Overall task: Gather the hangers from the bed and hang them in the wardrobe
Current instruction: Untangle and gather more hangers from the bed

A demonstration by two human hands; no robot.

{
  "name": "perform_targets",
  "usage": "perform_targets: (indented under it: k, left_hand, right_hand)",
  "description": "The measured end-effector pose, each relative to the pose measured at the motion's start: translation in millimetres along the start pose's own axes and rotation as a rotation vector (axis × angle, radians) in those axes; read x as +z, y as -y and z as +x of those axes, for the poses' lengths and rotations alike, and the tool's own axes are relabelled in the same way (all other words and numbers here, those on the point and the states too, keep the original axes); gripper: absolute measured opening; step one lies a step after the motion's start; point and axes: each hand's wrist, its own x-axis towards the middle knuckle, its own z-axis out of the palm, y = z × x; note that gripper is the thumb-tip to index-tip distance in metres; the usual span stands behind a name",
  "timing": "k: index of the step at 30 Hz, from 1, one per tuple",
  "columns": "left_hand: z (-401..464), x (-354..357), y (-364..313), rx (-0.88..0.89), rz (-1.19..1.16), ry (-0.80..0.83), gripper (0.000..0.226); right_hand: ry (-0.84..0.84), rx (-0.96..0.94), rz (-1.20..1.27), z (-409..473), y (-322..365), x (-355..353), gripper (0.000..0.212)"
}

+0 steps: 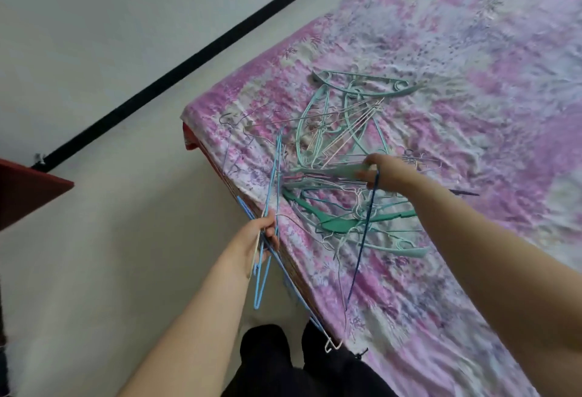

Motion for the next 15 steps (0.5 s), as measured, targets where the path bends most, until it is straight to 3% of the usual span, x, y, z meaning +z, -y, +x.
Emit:
perform_targets:
  k: [9, 15]
  left_hand:
    - [21.8, -20.9, 31.4, -0.042, -0.089, -0.106, 0.030]
    - [36.5, -44.2, 43.9, -0.099, -0.116, -0.168, 0.028]
  right_hand:
    - [0.078, 0.019, -0.164, -9.6, 12.9, 63.5, 0.022]
    - [0.136, -0.040, -0.178, -12.3, 24.6, 96.4, 0.034]
